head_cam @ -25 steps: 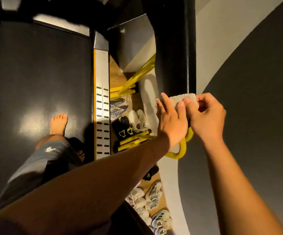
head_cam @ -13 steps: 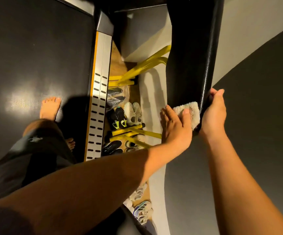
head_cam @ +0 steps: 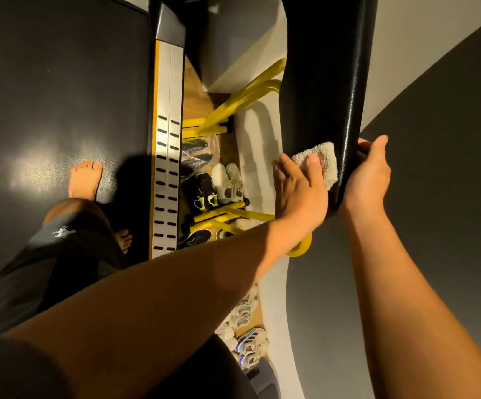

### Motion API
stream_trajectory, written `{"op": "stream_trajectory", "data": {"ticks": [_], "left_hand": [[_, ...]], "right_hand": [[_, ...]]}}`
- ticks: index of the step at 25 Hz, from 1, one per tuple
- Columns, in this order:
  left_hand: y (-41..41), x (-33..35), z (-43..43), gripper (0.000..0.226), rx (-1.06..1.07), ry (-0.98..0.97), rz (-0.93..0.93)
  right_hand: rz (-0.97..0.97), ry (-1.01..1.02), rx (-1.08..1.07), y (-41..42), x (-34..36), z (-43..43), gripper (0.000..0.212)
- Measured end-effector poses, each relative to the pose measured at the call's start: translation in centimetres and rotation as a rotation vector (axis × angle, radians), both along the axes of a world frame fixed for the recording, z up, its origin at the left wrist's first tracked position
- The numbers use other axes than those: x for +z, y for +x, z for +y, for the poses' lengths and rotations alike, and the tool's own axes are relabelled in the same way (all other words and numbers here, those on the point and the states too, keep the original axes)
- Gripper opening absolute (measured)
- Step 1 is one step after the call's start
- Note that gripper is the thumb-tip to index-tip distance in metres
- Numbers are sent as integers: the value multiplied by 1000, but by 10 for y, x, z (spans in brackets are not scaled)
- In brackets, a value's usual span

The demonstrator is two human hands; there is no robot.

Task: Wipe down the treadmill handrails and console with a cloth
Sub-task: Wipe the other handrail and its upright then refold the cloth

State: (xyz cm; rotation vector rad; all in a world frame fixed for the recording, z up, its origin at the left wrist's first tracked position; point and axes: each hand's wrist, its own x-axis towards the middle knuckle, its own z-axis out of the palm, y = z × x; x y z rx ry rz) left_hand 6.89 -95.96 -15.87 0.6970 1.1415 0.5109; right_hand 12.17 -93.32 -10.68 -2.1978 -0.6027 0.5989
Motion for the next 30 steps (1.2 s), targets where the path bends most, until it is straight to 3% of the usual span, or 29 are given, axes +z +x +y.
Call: {"op": "stream_trajectory", "data": {"ticks": [5, 10, 12, 14, 19, 23, 30], "left_hand": [[-16, 1, -65, 68, -146, 58, 58], [-3, -10, 15, 69, -34, 78, 55], [-6, -4, -14, 69, -35, 138, 49], [-15, 8, -43, 70, -104, 80, 45], [-5, -7, 22, 70, -33, 59, 8], [-13, 8, -24, 70, -159, 87, 96], [-10, 6, 77, 73, -62, 77, 18]], "right_hand": [[52, 26, -6, 4, -3, -2, 45], [-56, -22, 22, 4, -3, 1, 46], [-84, -35, 37, 7, -6, -1, 47], [-76, -38, 34, 7, -6, 0, 47], [-100, -99, 41, 10, -7, 2, 48], [-178, -126, 67, 7, -5, 0, 47], [-182, -163, 55, 3, -3, 0, 45]]}}
